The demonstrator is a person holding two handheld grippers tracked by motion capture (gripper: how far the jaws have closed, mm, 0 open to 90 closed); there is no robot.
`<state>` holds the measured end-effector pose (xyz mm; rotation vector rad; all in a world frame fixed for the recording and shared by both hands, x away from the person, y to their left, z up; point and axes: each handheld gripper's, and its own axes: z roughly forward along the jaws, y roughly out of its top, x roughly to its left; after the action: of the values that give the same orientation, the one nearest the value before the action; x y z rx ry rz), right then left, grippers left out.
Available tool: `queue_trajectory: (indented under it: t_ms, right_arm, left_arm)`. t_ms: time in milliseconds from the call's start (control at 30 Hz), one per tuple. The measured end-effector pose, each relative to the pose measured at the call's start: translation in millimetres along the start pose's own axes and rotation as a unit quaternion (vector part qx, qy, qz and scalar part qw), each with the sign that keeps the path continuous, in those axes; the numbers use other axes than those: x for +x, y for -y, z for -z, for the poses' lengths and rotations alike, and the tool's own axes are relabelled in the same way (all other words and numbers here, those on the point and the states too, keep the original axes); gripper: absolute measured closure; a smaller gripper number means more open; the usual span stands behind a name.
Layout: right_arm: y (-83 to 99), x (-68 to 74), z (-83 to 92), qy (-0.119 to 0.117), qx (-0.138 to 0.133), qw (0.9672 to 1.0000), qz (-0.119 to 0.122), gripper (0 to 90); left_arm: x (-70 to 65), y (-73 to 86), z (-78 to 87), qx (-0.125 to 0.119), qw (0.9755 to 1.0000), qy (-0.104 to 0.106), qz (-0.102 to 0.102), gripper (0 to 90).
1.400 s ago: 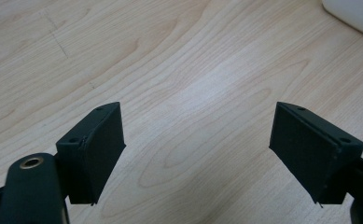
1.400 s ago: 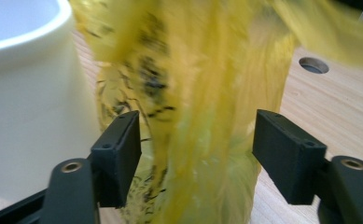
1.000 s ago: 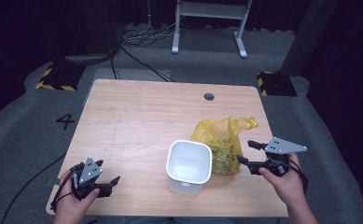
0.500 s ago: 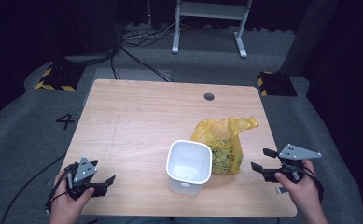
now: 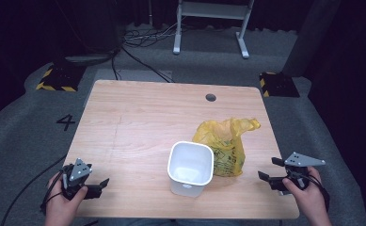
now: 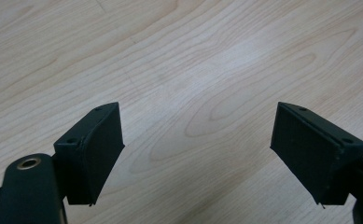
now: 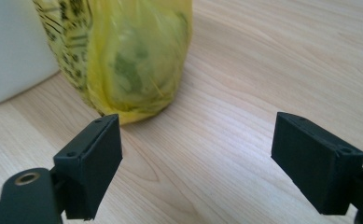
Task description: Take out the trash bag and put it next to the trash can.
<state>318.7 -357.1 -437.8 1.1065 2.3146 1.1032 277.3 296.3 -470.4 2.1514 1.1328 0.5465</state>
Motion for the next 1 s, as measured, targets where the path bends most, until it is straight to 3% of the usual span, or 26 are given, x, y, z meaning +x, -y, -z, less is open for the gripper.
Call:
queue_trajectory:
  t_ms: [367, 667, 900, 1000]
  right_arm:
    - [22.7, -6.8, -11.8, 0.004, 0.029, 0.9995, -0.014, 16.6]
    - [36.4, -6.9, -23.6, 0.003, 0.037, 0.999, -0.027, 16.7]
    - [44.0, -4.0, -32.3, 0.005, 0.046, 0.9985, -0.028, 16.7]
    - [46.8, -2.4, -35.6, 0.003, 0.051, 0.9983, -0.027, 16.7]
  left_arm:
    - [13.0, 14.0, -7.1, 0.022, 0.9995, -0.005, 0.022, 16.4]
    - [19.3, 22.1, -15.2, 0.041, 0.9989, -0.008, 0.02, 16.5]
    - [23.5, 25.2, -16.5, 0.032, 0.999, -0.002, 0.031, 15.8]
    - [25.7, 27.2, -18.0, 0.025, 0.9987, 0.006, 0.044, 15.5]
